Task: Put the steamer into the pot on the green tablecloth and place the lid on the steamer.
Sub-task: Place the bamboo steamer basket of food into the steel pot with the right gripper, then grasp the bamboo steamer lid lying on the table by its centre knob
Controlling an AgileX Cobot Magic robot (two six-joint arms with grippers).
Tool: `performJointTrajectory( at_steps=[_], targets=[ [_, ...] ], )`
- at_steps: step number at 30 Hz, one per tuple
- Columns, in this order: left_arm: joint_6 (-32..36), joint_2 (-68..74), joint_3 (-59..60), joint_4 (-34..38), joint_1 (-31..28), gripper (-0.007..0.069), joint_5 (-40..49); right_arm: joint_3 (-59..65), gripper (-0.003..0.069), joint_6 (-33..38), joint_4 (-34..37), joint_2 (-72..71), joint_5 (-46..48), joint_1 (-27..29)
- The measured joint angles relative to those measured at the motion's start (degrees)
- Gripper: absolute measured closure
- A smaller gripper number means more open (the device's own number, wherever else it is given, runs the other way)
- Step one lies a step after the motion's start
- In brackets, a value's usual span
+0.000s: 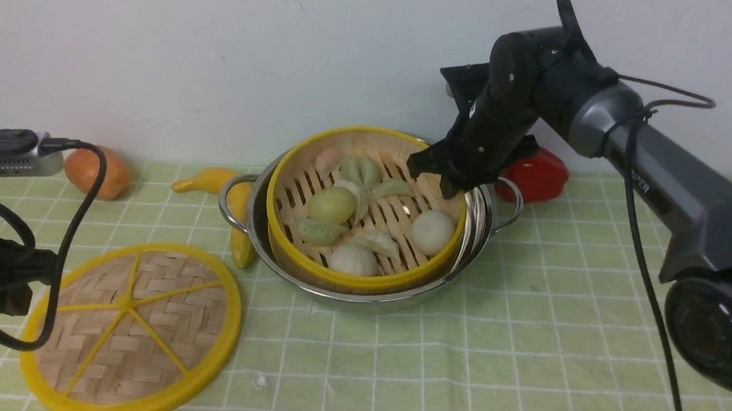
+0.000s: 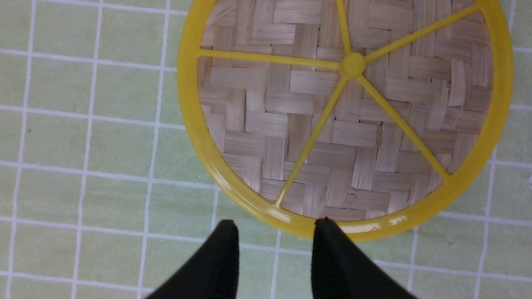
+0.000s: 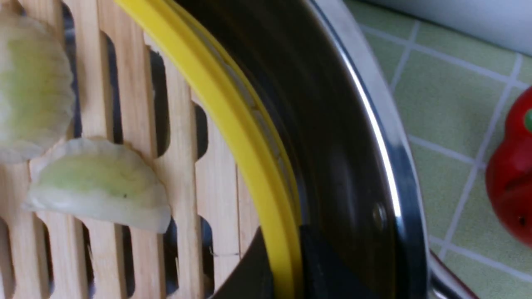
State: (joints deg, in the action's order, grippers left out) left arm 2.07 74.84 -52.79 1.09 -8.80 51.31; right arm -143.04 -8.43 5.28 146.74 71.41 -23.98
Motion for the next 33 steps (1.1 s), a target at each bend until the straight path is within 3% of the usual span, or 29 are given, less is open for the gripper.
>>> performJointTrajectory(
  at_steps=[5, 11, 13, 18, 29, 33],
  targets=[
    [0.0, 0.0, 0.0, 0.0, 0.0, 0.0382, -1.8, 0.0, 0.0558, 0.1, 0.7, 0.1, -0.1, 0.0],
    [0.0, 0.0, 0.0, 0.0, 0.0, 0.0382, -3.9, -0.4, 0.0387, 0.0, 1.7, 0.1, -0.3, 0.1],
    [0.0, 0.1, 0.0, 0.1, 0.0, 0.0382, -4.5, -0.4, 0.0293, 0.0, 3.1, -0.7, -0.3, 0.3],
    [0.4, 2.4, 0.0, 2.2, 0.0, 0.0382, -6.6, -0.4, 0.0199, 0.0, 5.0, -5.8, -0.5, 1.9],
    [9.8, 16.8, -6.8, 12.6, 0.0, 0.0382, -7.9, 2.1, 0.0171, 0.8, 6.3, -27.2, -1.1, 10.0],
    [10.9, 22.0, -10.3, 13.4, 0.0, 0.0382, -7.6, 11.9, 0.0171, 3.8, 6.7, -42.6, -1.2, 12.6]
  ],
)
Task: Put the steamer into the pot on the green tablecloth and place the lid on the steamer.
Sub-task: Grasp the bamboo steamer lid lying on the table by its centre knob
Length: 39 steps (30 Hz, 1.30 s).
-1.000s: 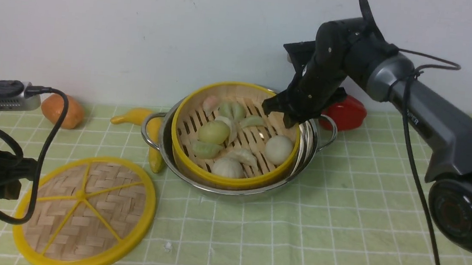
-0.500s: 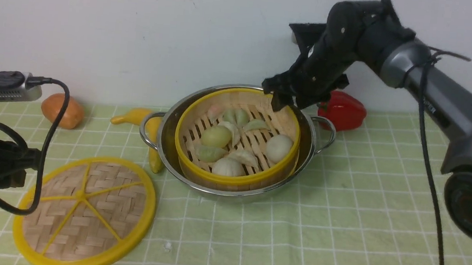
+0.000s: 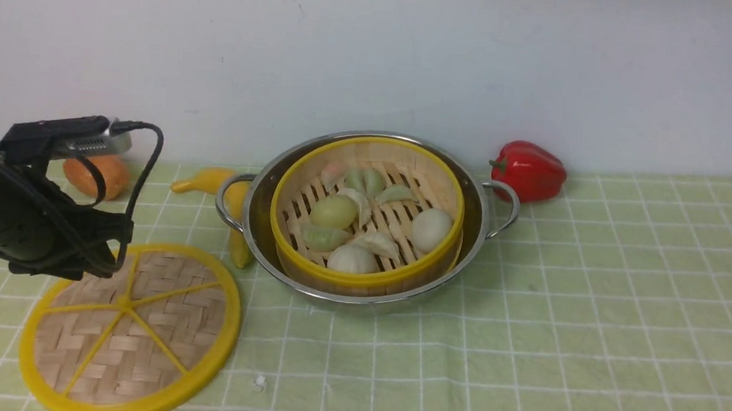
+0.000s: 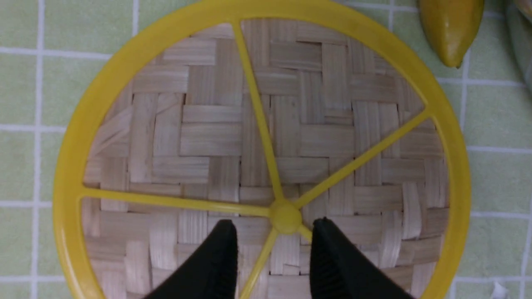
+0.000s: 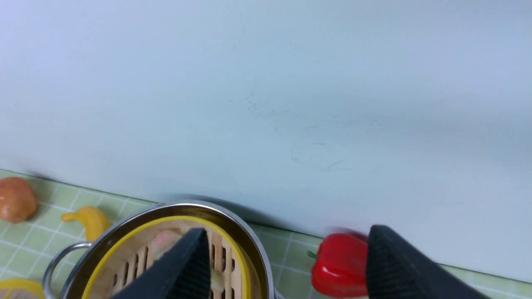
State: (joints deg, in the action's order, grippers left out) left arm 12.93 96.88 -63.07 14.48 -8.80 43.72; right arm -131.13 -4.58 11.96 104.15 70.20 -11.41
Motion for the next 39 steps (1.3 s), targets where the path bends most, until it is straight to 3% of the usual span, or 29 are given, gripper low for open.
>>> performJointTrajectory(
  at_steps=[8, 12, 17, 28, 39],
  targets=[
    [0.7, 5.5, -0.5, 0.9, 0.0, 0.0382, 1.0, 18.0, 0.017, 3.2, -0.3, -21.4, 0.2, 0.1],
    [4.1, 6.9, -0.5, 5.1, 0.3, 0.0382, 1.0, 25.6, 0.017, 4.6, -0.4, -28.9, 0.5, 0.1],
    [5.7, 7.1, -0.5, 5.1, 2.5, 0.0382, -0.3, 29.0, 0.0169, 4.6, -1.8, -31.0, 0.6, 0.1],
    [2.4, 7.2, -0.5, 1.4, 3.8, 0.039, -2.3, 29.8, 0.0169, 4.6, -2.0, -31.0, 0.7, 0.1],
    [2.1, 8.6, -1.2, 1.5, 3.8, 0.0637, -1.8, 29.9, 0.0169, 4.6, -2.0, -31.0, 0.7, 0.1]
  ],
)
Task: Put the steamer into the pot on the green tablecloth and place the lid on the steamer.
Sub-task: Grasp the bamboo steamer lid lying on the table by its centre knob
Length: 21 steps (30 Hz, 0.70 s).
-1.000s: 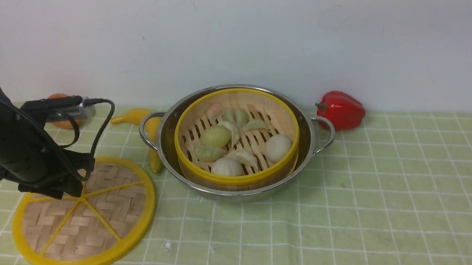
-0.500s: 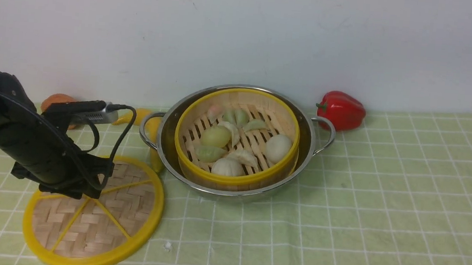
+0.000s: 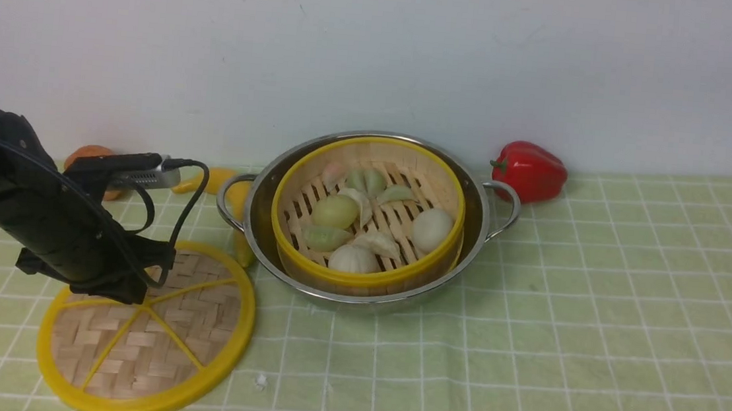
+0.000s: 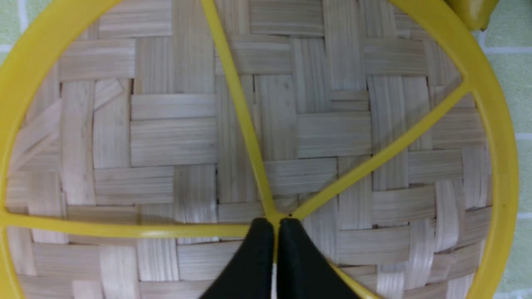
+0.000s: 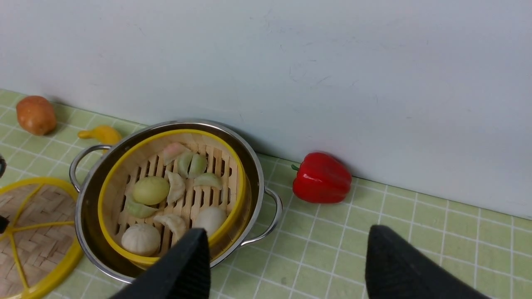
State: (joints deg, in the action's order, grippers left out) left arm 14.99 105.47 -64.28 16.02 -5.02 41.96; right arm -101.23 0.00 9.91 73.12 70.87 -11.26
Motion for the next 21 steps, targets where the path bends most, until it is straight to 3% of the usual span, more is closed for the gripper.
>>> performJointTrajectory(
  at_steps=[12, 21],
  targets=[
    [0.0, 0.1, -0.1, -0.1, 0.0, 0.0627, 0.2, 0.0, 0.0169, 0.0, -1.0, 0.0, 0.0, 0.0],
    [0.3, 0.6, -0.2, 0.2, 0.0, 0.0466, 0.9, 0.0, 0.0169, 0.0, -1.1, 0.0, 0.0, 0.0]
  ],
)
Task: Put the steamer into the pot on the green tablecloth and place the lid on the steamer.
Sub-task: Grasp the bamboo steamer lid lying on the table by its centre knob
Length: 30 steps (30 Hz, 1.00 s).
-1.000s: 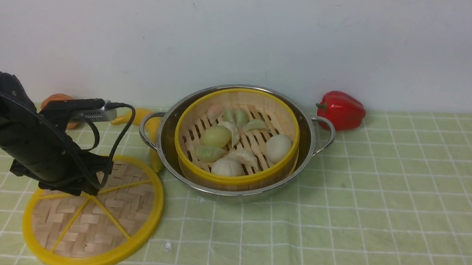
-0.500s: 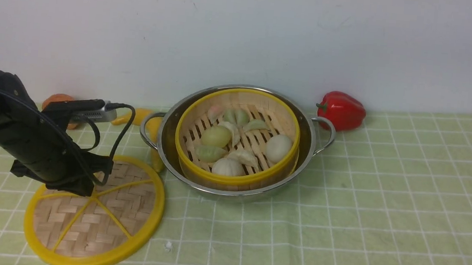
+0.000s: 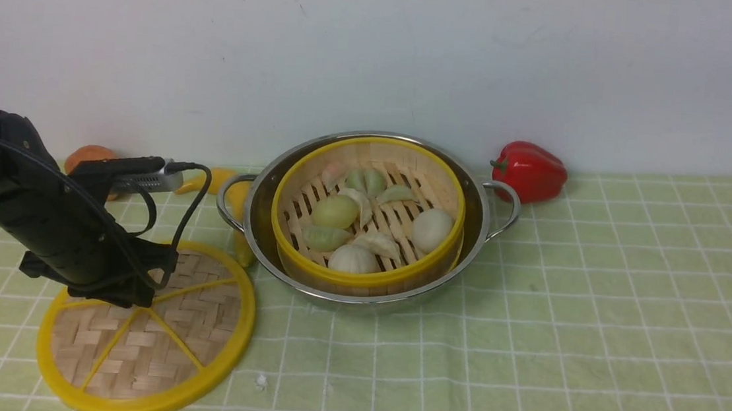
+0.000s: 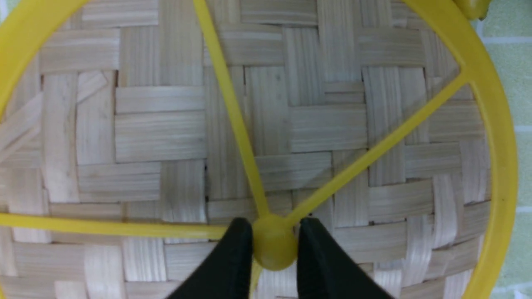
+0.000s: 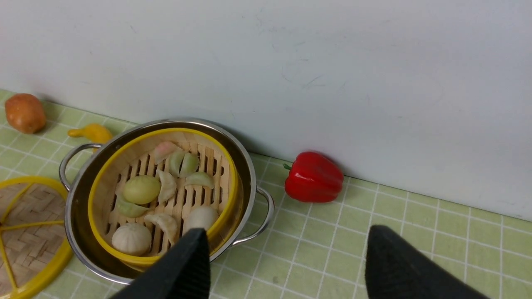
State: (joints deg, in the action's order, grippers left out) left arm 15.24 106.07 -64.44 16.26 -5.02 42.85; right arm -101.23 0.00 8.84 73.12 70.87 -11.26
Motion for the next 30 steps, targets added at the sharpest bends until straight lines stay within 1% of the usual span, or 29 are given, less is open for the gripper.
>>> performJointTrajectory(
  at_steps=[4, 7, 8, 12, 16, 21, 22, 23, 24, 25, 26, 27, 29, 30],
  targets=[
    [0.2, 0.6, 0.2, -0.2, 0.0, 0.041, 0.4, 0.0, 0.0169, 0.0, 0.0, 0.0, 0.0, 0.0],
    [0.1, 0.6, 0.2, -0.3, 0.0, 0.0403, 0.3, 0.0, 0.0169, 0.0, 0.0, 0.0, 0.0, 0.0],
    [0.0, 0.6, 0.2, -0.3, 0.0, 0.0407, 0.3, 0.0, 0.0169, 0.0, 0.0, 0.0, 0.0, 0.0],
    [-0.7, 0.6, 0.2, -0.3, 0.0, 0.0506, 0.3, 0.0, 0.0169, 0.0, -0.2, 0.0, 0.0, 0.0],
    [-0.7, 0.4, 0.2, -0.7, 0.0, 0.0508, 0.5, 0.0, 0.0169, 0.4, -0.5, 0.0, 0.0, 0.0],
    [-2.7, -1.4, 0.3, -5.6, -0.8, 0.0508, 2.3, 0.0, 0.0169, 0.4, -1.5, 0.0, 0.0, 0.0],
    [-5.2, -3.3, -0.4, -9.5, -2.1, 0.0508, 4.4, 0.0, 0.0169, 0.4, -1.7, 0.0, 0.0, 0.0],
    [-6.5, -4.2, -1.2, -11.4, -2.7, 0.0508, 6.4, 0.0, 0.0169, 0.4, -1.7, 0.0, 0.0, 0.0],
    [-6.8, -4.4, -1.4, -11.9, -2.8, 0.0508, 6.4, 0.0, 0.0169, 0.4, -1.7, 0.0, 0.0, 0.0],
    [-9.3, -6.3, -4.1, -15.7, -3.7, 0.0508, 9.9, 0.0, 0.0169, 0.4, -1.7, 0.0, 0.0, 0.0],
    [-9.5, -6.3, -4.5, -16.3, -3.8, 0.0508, 10.8, 0.0, 0.0169, 0.4, -1.7, 0.0, 0.0, 0.0],
    [-11.2, -7.8, -8.7, -19.1, -4.0, 0.0508, 14.2, 0.0, 0.0169, 0.4, -1.7, 0.0, 0.0, 0.0],
    [-12.0, -8.8, -14.8, -20.1, -2.4, 0.0508, 20.4, 0.0, 0.0169, 0.4, -1.7, 0.0, 0.0, 0.0],
    [-12.0, -8.9, -15.9, -20.1, -2.2, 0.0508, 20.4, 0.0, 0.0169, 0.4, -1.7, 0.0, 0.0, 0.0]
  ],
)
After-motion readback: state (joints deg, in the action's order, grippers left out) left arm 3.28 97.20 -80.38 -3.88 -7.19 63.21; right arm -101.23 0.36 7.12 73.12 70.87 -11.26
